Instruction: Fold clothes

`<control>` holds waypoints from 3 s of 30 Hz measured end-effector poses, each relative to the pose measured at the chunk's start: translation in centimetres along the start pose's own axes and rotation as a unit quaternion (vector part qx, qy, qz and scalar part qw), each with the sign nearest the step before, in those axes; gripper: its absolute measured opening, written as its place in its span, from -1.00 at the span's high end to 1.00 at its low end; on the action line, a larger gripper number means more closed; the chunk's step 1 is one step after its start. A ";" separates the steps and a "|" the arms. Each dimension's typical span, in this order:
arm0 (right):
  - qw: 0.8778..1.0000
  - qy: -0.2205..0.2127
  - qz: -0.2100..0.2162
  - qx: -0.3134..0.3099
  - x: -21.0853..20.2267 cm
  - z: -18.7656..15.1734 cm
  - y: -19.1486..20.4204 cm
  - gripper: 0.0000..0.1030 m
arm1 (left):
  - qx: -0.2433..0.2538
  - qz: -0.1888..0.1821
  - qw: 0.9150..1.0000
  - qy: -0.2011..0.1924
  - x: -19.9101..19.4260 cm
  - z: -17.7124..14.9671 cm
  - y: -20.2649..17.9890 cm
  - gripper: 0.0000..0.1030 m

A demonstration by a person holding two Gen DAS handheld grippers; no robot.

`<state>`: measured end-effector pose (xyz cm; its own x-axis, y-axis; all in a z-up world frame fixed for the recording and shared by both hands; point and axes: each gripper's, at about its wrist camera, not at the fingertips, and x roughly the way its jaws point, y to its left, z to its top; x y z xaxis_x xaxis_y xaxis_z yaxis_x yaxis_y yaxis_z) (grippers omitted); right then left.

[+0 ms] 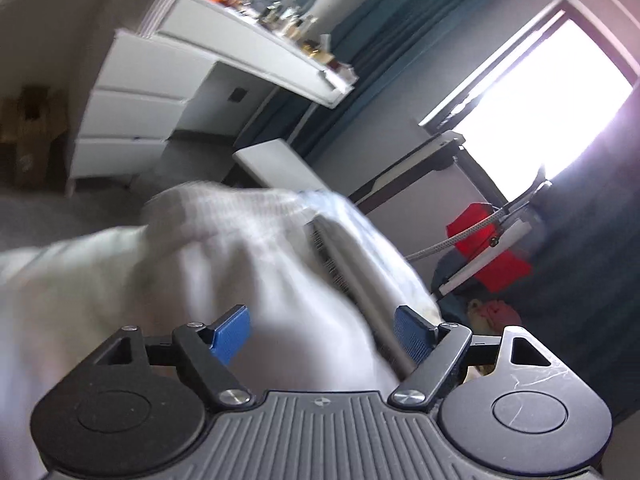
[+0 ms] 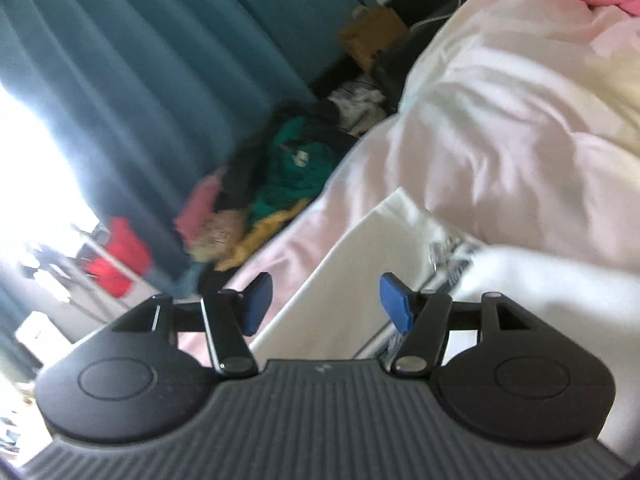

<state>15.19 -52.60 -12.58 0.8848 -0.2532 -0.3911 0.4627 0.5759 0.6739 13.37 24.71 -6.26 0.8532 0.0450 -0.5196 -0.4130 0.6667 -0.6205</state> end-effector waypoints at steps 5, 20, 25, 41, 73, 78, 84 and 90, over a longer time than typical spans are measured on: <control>0.997 0.011 0.036 0.068 -7.1 -1.2 -3.1 -0.22 | -0.008 -0.030 0.996 0.082 -3.1 -1.0 2.7 -0.61; 0.978 0.077 0.002 0.194 -8.9 -3.3 -14.0 0.07 | -0.148 -0.043 0.986 0.065 1.2 -2.7 7.9 -0.50; 0.978 0.056 0.028 0.201 -6.0 -2.8 -14.5 0.10 | -0.177 -0.054 0.983 0.004 2.9 -2.7 8.3 -0.26; 0.990 -0.047 -0.005 0.135 -10.4 -0.7 -8.8 0.79 | -0.153 -0.081 0.983 -0.060 -0.3 -0.5 6.5 0.82; 0.952 0.048 0.000 0.303 -21.0 -3.8 -18.1 -0.14 | -0.003 0.033 0.999 -0.031 -17.3 -3.2 8.2 -0.08; 0.964 0.096 -0.007 0.249 -18.9 -4.0 -17.8 -0.14 | 0.068 0.033 0.995 -0.065 -19.3 -5.5 4.7 -0.16; 0.962 0.067 0.069 0.254 -18.1 -3.5 -17.6 -0.16 | 0.159 0.015 0.984 -0.075 -21.0 -9.8 1.7 -0.29; 0.974 0.077 0.072 0.202 -17.0 -3.5 -16.1 -0.14 | 0.263 -0.070 0.962 -0.001 -19.0 -13.7 -2.6 -0.51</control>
<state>-7.53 -54.83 -18.93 0.9378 -0.0559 -0.3427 0.3459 0.2355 0.9082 -6.18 11.93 -2.85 0.8894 -0.0720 -0.4514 -0.0759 0.9506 -0.3011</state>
